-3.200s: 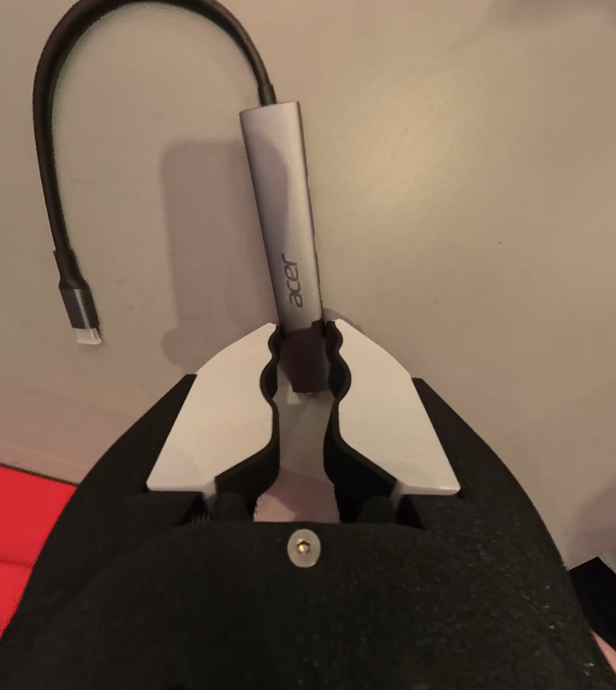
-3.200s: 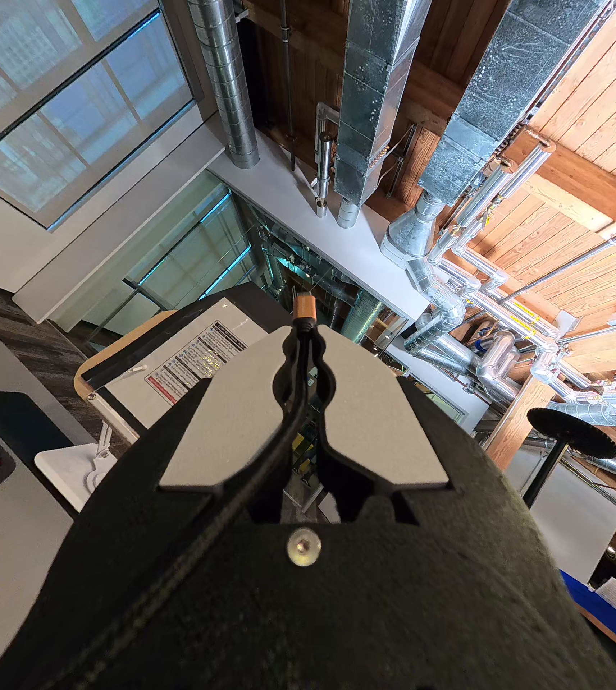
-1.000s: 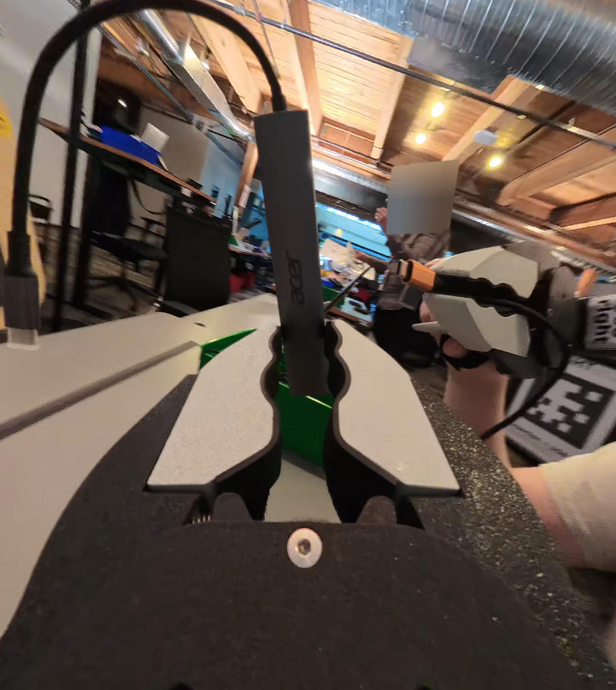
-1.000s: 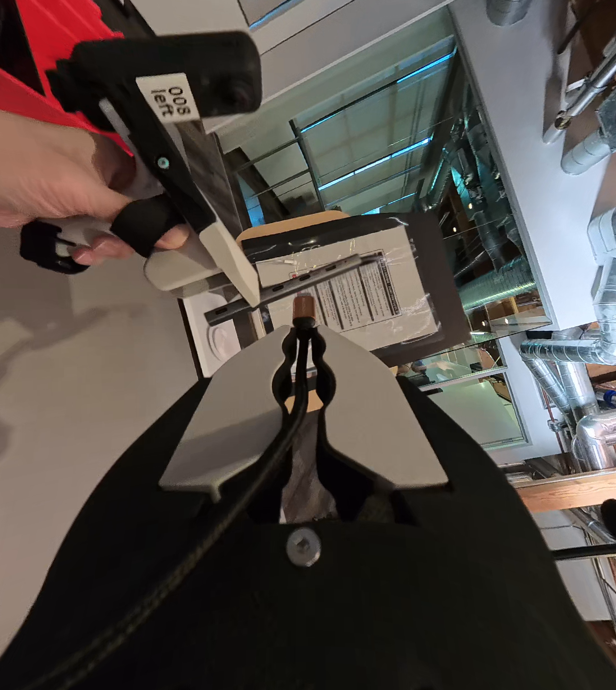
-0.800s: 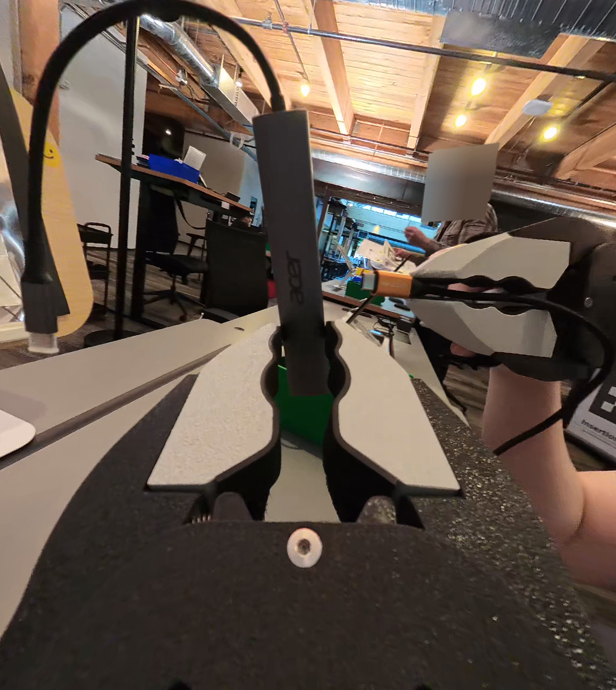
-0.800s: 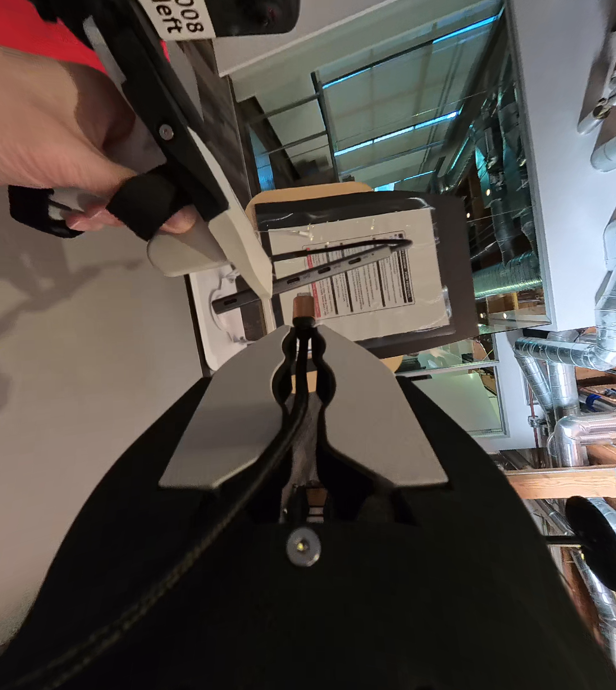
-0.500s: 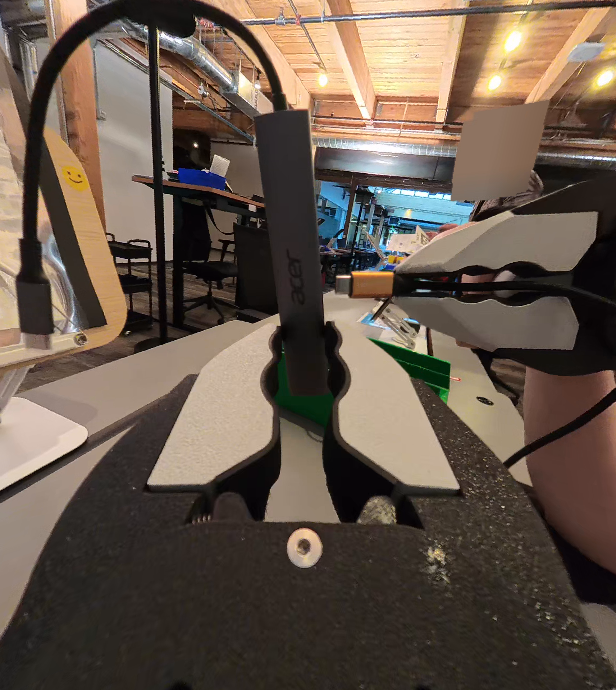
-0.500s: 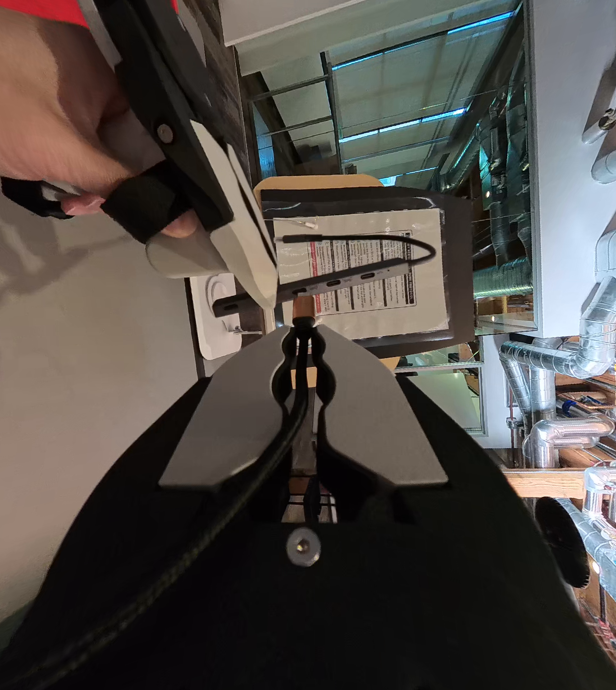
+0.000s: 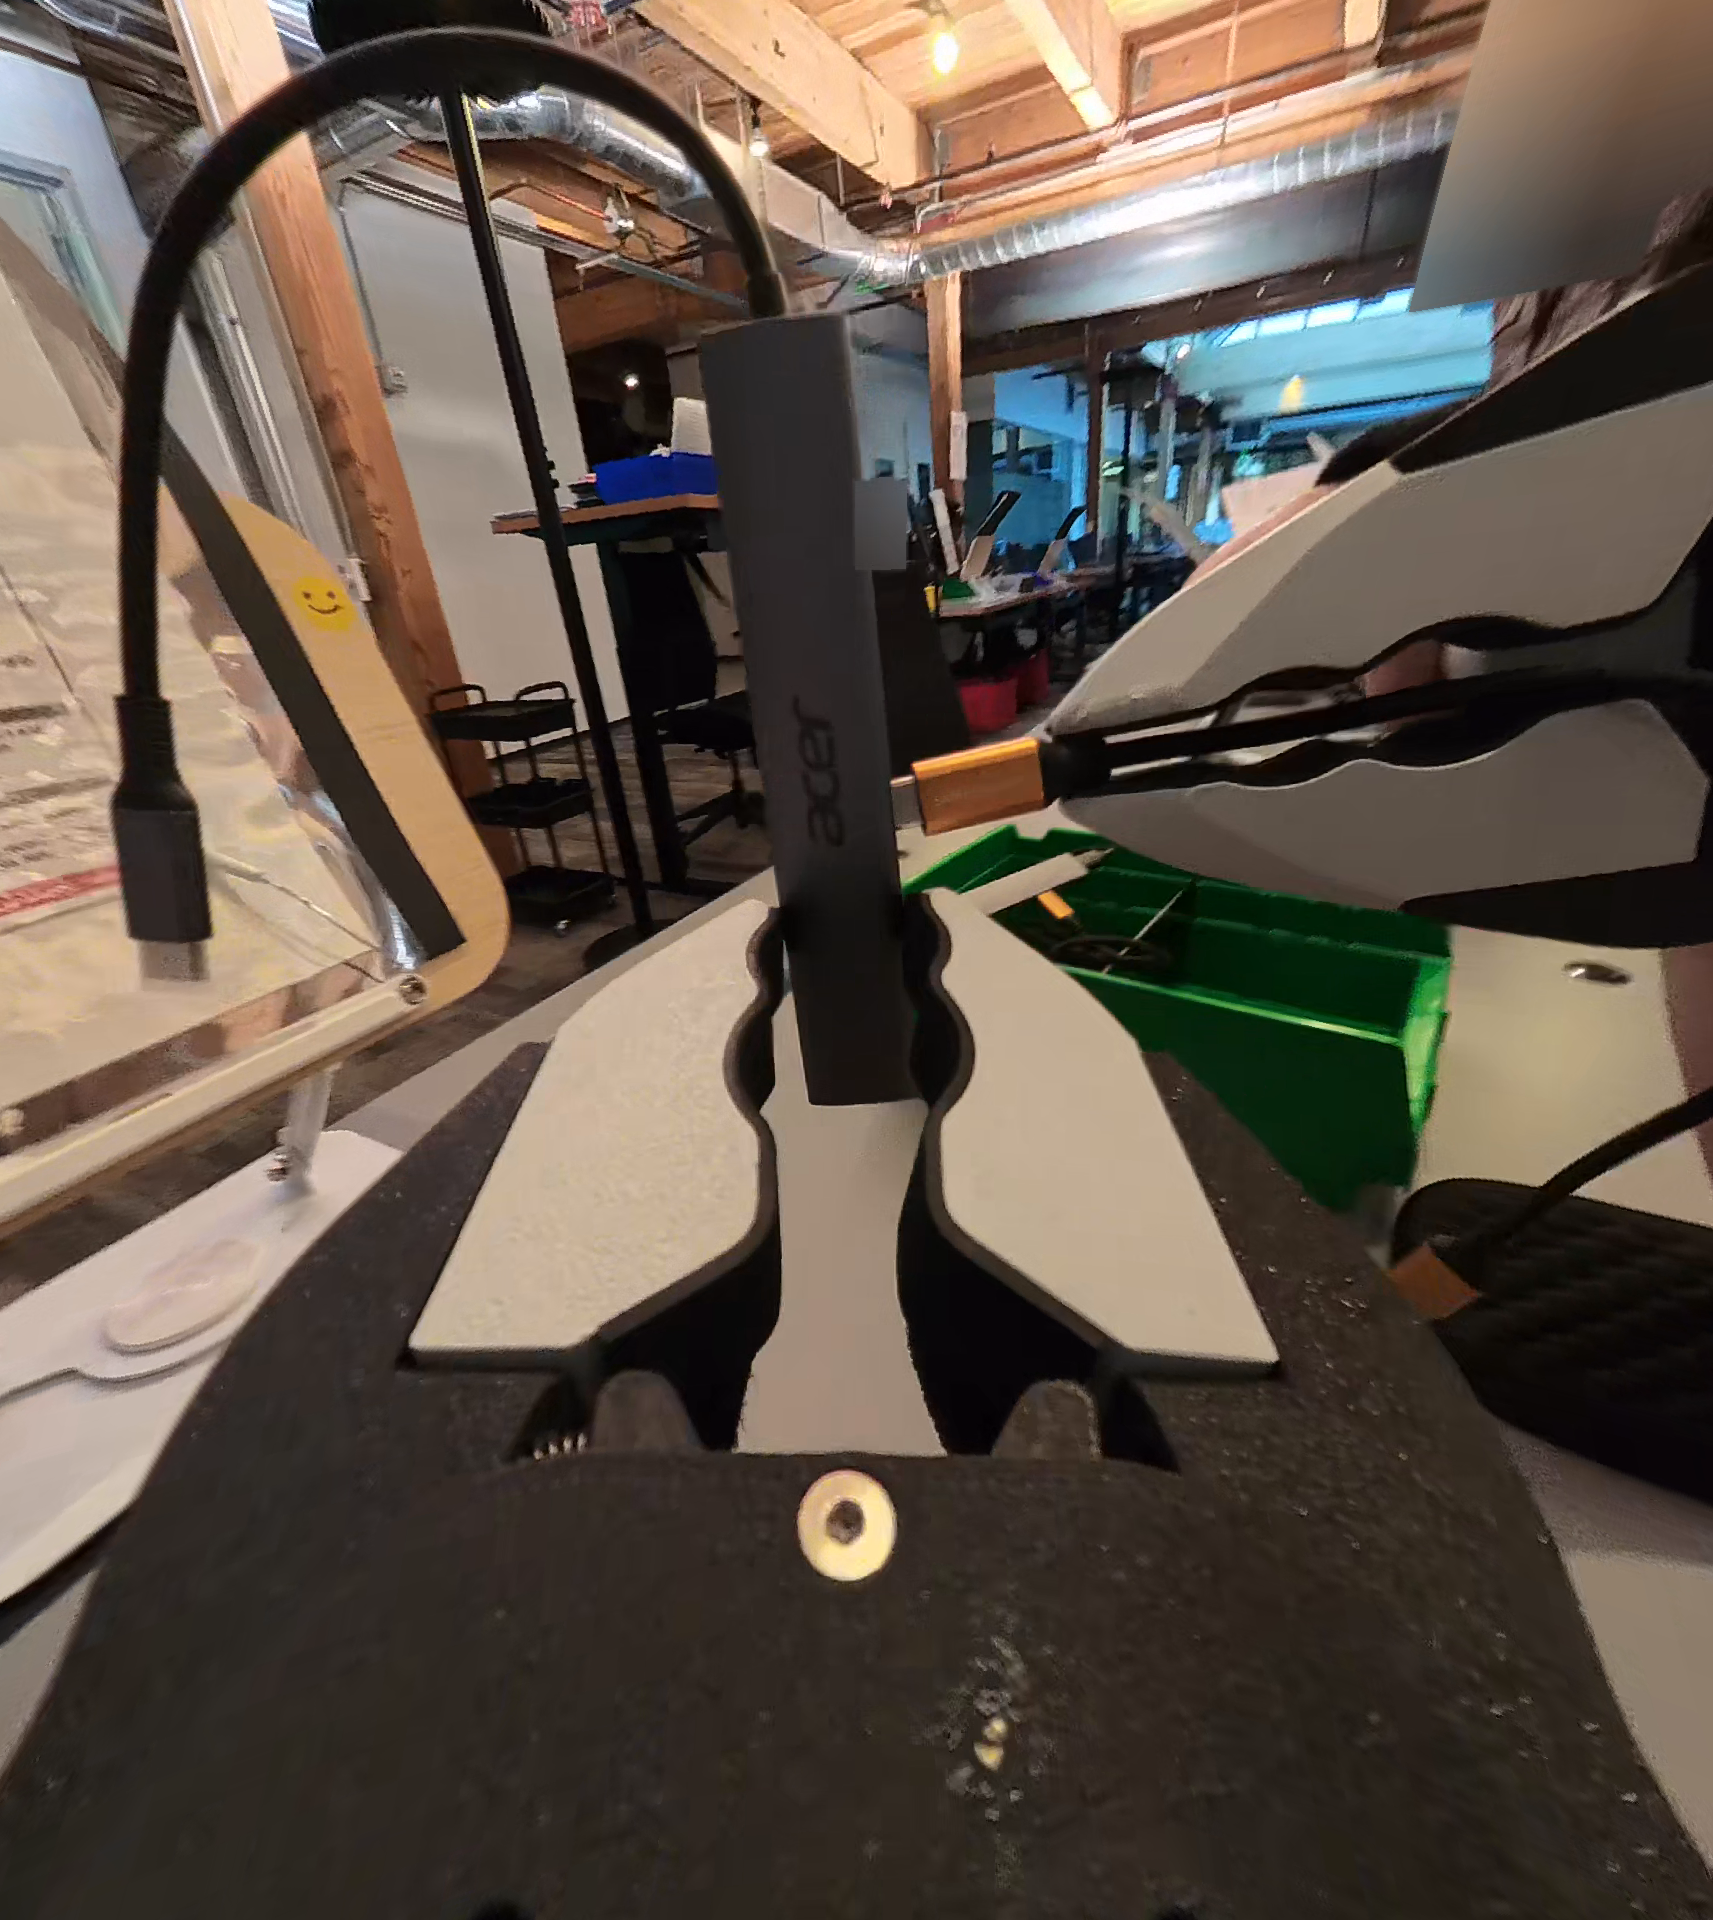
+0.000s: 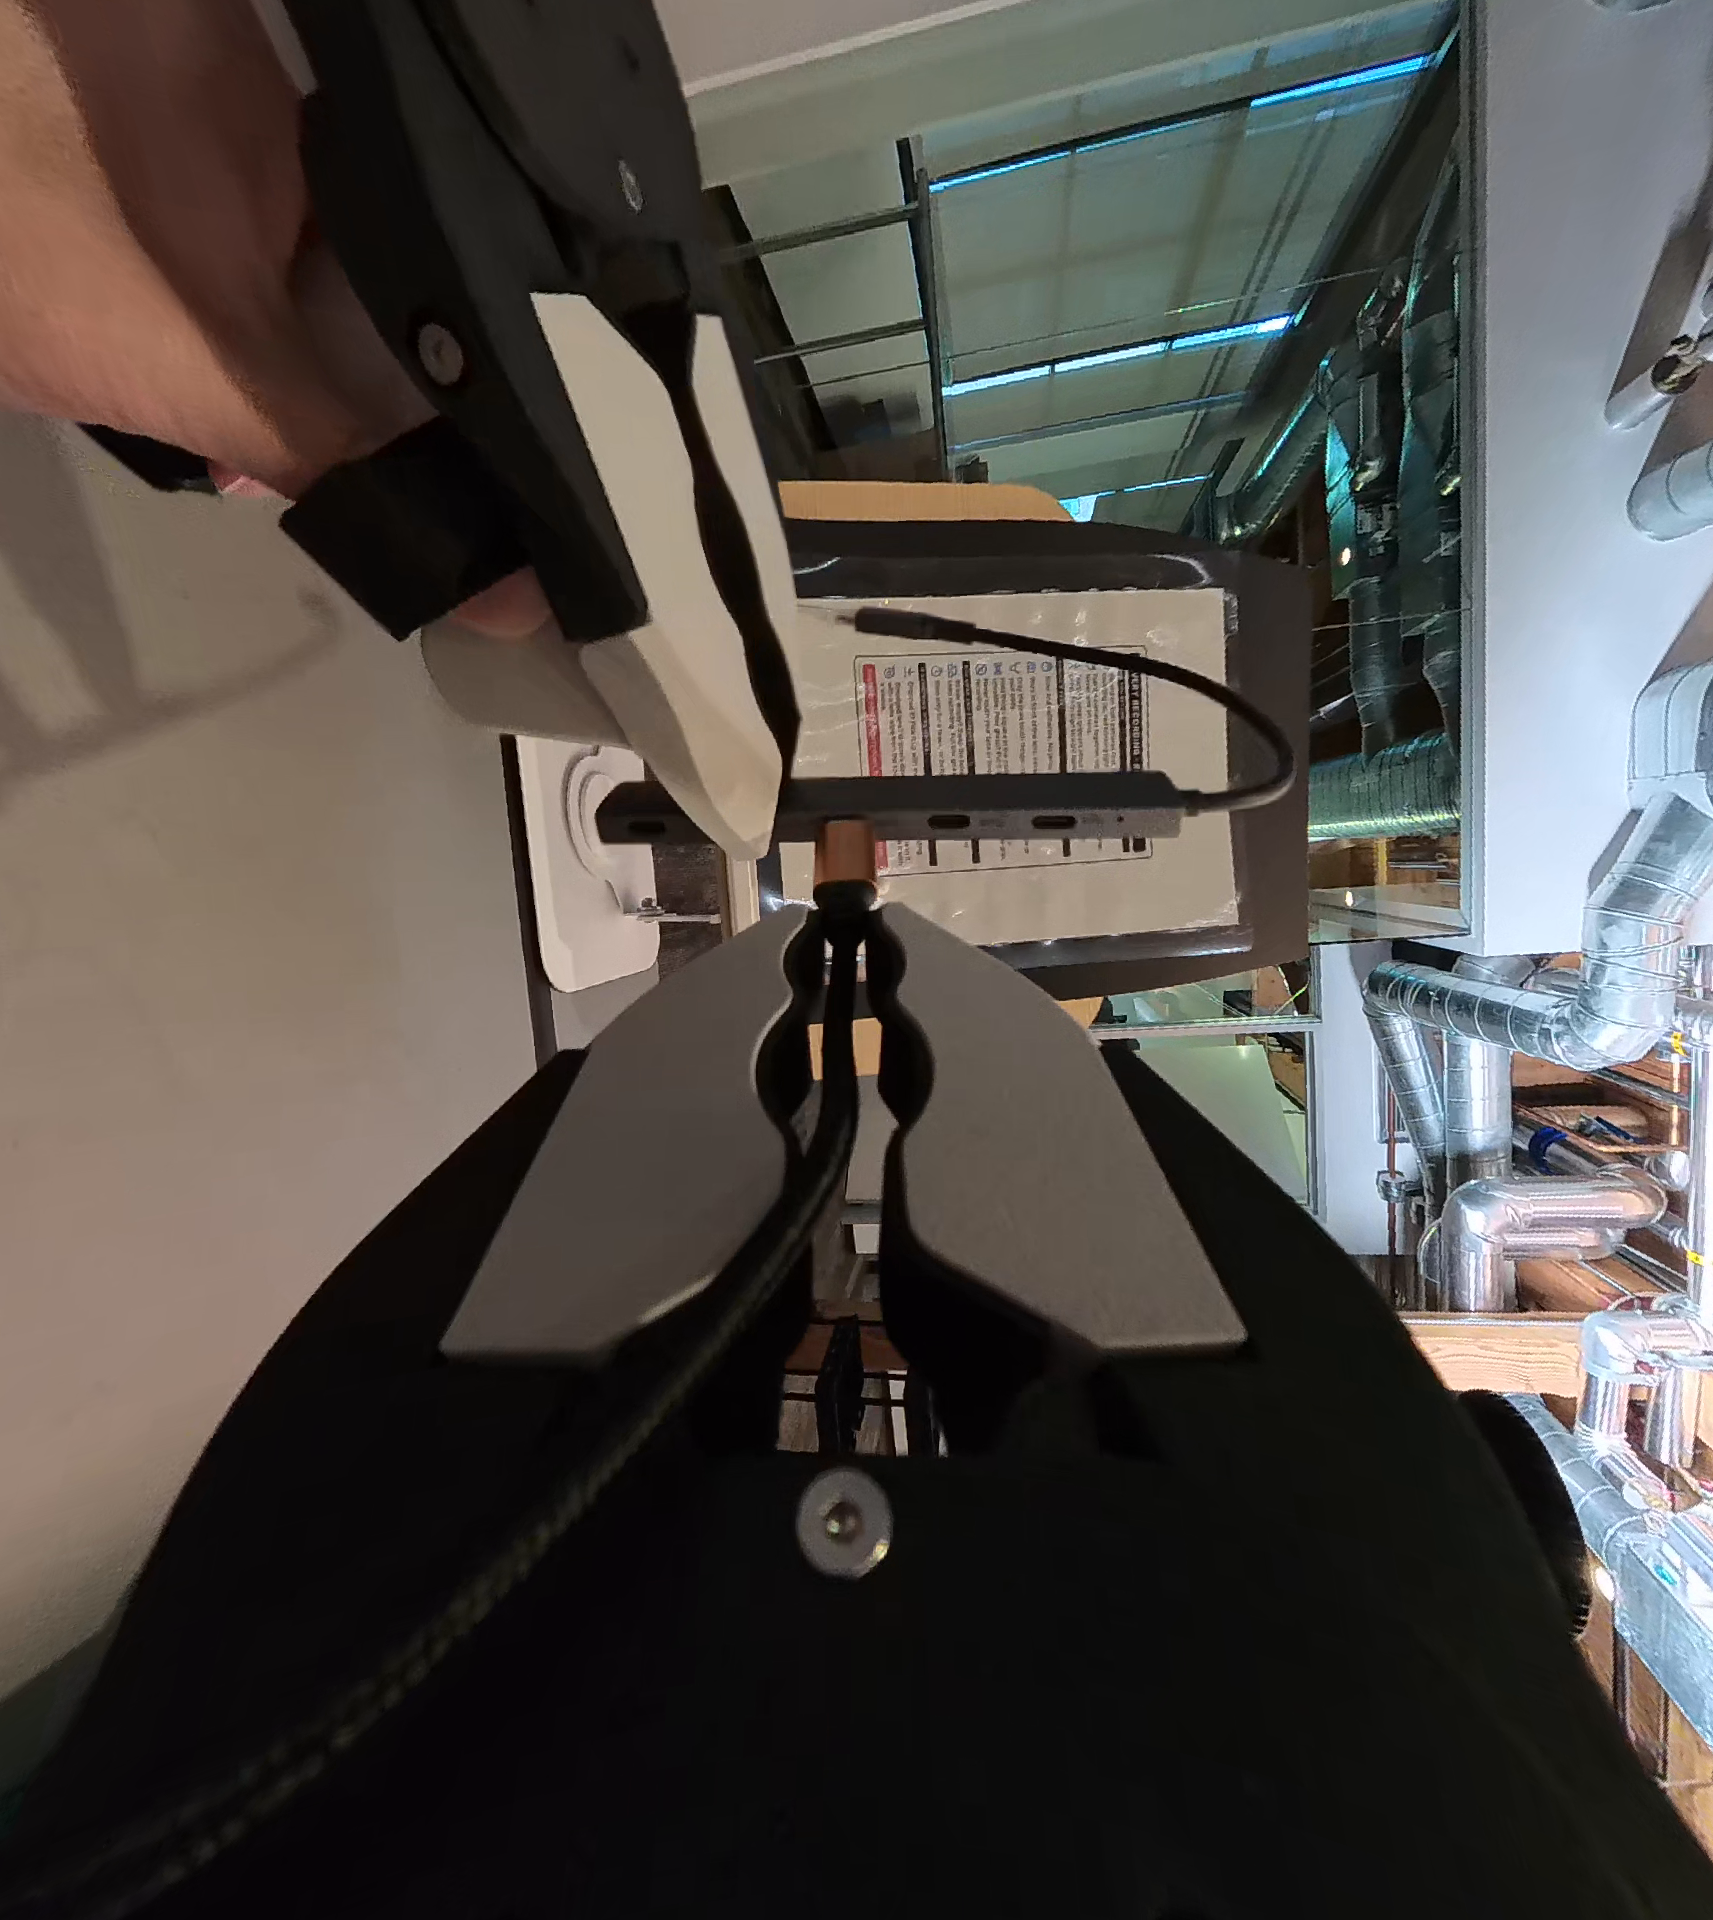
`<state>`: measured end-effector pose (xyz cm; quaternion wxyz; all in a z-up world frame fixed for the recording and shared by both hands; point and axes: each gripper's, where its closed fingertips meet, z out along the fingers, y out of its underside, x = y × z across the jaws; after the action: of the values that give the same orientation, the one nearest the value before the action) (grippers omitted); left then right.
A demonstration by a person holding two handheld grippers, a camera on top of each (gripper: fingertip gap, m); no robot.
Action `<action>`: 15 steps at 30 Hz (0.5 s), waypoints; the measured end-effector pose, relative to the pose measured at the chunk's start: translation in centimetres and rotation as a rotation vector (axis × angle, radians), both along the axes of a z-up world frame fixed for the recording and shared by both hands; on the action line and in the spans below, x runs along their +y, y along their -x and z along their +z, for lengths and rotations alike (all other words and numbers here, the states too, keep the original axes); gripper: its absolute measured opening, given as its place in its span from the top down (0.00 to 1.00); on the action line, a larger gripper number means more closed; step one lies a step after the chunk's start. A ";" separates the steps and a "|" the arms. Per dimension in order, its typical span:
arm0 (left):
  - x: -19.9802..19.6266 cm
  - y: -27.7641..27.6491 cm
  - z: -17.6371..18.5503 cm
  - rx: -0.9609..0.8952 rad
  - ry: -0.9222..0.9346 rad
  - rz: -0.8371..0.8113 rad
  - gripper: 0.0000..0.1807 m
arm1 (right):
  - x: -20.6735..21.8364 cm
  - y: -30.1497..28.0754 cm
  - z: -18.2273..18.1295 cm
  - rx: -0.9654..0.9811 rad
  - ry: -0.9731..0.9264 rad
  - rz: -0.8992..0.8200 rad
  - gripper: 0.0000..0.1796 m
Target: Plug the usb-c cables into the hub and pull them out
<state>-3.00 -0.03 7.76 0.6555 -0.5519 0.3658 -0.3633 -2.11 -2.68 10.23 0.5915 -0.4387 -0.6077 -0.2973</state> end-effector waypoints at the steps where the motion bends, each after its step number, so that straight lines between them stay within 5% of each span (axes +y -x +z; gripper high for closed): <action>1: 0.0 0.1 0.0 0.021 -0.019 0.021 0.88 | 0.0 0.1 0.0 0.002 -0.001 0.000 0.96; 15: -0.3 1.4 1.4 0.122 -0.116 0.144 0.88 | -0.1 1.2 1.1 0.114 -0.035 0.054 0.96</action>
<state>-4.38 -0.33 9.20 0.6874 -0.5589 0.3848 -0.2590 -3.28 -2.75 11.34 0.6406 -0.4280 -0.5791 -0.2665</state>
